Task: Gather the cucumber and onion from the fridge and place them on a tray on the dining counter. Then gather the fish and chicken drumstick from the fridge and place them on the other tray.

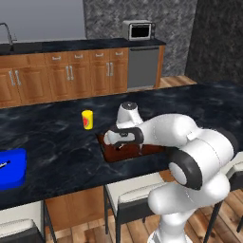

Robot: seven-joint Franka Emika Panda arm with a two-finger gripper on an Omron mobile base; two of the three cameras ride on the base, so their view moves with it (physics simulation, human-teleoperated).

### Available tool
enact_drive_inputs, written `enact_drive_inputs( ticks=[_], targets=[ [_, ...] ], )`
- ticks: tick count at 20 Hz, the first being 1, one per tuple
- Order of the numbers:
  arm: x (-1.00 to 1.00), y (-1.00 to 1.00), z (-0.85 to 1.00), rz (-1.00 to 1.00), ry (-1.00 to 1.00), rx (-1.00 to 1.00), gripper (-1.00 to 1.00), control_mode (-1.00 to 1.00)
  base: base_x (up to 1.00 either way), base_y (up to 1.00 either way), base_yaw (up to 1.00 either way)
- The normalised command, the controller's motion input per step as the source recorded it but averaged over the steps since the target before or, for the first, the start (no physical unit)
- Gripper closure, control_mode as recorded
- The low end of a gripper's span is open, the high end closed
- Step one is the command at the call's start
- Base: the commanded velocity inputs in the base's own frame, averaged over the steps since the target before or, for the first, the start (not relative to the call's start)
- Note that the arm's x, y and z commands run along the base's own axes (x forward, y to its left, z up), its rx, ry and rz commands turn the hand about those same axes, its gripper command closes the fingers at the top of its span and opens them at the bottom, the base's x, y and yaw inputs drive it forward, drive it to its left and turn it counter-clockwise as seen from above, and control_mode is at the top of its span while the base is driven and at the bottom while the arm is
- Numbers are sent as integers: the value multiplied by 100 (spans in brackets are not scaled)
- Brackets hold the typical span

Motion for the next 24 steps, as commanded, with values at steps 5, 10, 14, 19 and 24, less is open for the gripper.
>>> enact_drive_inputs(
  ticks=[5,10,14,19,24],
  targets=[
    [-32,0,45,0,5,0,-100,-100,0,0,0],
    [-66,0,32,0,3,0,-100,-100,0,0,0],
    [-81,0,20,0,2,0,-100,-100,0,0,0],
    [-91,0,14,0,0,0,-100,-100,0,0,0],
    [-90,-4,34,0,0,0,-100,-100,0,0,0]
  ],
)
